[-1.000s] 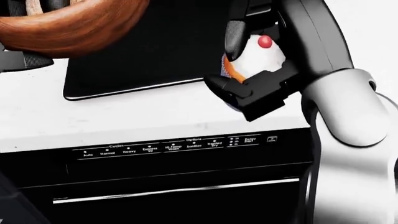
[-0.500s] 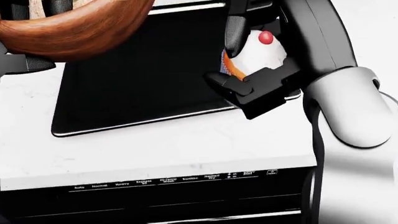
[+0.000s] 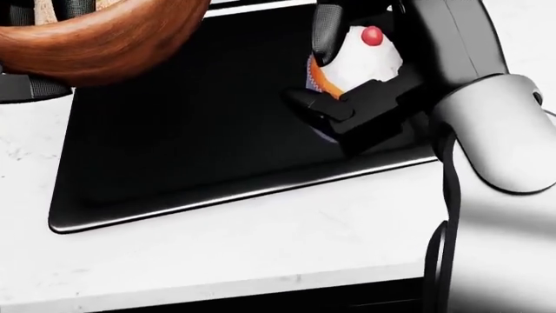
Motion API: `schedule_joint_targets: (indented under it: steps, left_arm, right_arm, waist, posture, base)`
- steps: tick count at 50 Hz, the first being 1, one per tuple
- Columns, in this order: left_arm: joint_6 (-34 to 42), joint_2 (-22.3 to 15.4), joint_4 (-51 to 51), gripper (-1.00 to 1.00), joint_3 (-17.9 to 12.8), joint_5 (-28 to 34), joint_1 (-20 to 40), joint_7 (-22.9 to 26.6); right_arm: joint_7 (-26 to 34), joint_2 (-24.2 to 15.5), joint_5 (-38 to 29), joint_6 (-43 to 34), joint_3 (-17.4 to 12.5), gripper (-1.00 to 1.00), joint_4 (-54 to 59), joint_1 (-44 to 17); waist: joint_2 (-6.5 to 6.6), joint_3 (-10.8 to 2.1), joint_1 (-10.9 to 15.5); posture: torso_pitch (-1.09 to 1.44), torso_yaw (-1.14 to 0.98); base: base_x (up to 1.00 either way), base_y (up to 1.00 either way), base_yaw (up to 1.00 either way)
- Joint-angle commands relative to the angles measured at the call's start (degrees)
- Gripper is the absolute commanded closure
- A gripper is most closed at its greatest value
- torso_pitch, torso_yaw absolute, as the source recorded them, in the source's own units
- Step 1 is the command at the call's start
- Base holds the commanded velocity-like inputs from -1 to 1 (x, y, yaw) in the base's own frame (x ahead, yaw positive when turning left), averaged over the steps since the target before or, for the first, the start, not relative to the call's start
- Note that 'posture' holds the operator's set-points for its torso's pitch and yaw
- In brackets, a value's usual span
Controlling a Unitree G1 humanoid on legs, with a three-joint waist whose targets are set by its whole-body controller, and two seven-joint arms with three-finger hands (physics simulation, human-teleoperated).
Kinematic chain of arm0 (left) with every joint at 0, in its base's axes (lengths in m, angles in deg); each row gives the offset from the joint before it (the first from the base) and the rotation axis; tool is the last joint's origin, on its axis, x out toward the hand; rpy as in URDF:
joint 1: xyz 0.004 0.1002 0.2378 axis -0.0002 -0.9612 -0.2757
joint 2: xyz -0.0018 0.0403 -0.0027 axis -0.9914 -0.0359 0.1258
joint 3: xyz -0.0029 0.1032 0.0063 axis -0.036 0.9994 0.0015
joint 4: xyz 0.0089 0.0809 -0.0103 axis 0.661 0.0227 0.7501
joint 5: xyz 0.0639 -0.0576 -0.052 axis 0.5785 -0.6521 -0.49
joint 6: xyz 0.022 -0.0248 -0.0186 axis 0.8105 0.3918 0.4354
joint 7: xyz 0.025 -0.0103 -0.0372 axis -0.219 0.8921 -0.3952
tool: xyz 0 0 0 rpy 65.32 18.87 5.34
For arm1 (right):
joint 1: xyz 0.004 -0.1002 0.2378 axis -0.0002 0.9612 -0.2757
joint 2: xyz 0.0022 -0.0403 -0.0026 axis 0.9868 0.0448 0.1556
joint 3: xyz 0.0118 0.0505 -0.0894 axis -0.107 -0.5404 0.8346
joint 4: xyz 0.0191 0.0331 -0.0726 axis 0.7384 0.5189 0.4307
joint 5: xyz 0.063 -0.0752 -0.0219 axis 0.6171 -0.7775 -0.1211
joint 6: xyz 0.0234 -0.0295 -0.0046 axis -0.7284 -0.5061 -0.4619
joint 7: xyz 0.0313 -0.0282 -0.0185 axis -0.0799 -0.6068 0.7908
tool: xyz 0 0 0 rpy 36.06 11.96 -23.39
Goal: Pick up the bowl with donut and place it on the tray. Pick up the cupcake and place it on the tray.
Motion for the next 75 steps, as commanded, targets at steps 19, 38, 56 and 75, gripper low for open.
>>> schedule_joint_targets:
  steps: [19,38,56,75]
  left_arm:
    - [-4.2,4.1,0.5,1.00,0.7,3.5,-0.4,-2.5]
    - [-7.2,8.0,12.5,1.00,2.6,2.2,1.2,-7.9]
    - [-9.9,9.9,23.1,1.00,3.8,1.4,3.9,-14.3]
    - [-11.6,10.6,25.2,1.00,4.1,1.9,2.3,-16.5]
  right_arm:
    - [-2.0,-2.2,2.6,2.6,-2.7,1.00,-1.2,-0.7]
    - [-3.8,-2.9,4.9,2.3,-2.6,1.00,-1.2,-0.9]
    - [-4.6,-3.3,6.2,2.0,-2.8,1.00,-1.7,-0.6]
    - [-5.3,-3.5,7.0,1.9,-2.9,1.00,-1.9,-0.2]
  waist:
    - [-0.34,-1.50,-0.3]
    - [-0.31,-2.31,-0.2]
    - [-0.77,-3.05,0.3]
    - [-0.56,-3.22,0.1]
  posture:
    - [0.00,0.00]
    - [0.00,0.00]
    - [0.00,0.00]
    - [0.00,0.00]
  base:
    - [0.00,0.00,0.00]
    - [0.00,0.00,0.00]
    - [0.00,0.00,0.00]
    - [0.00,0.00,0.00]
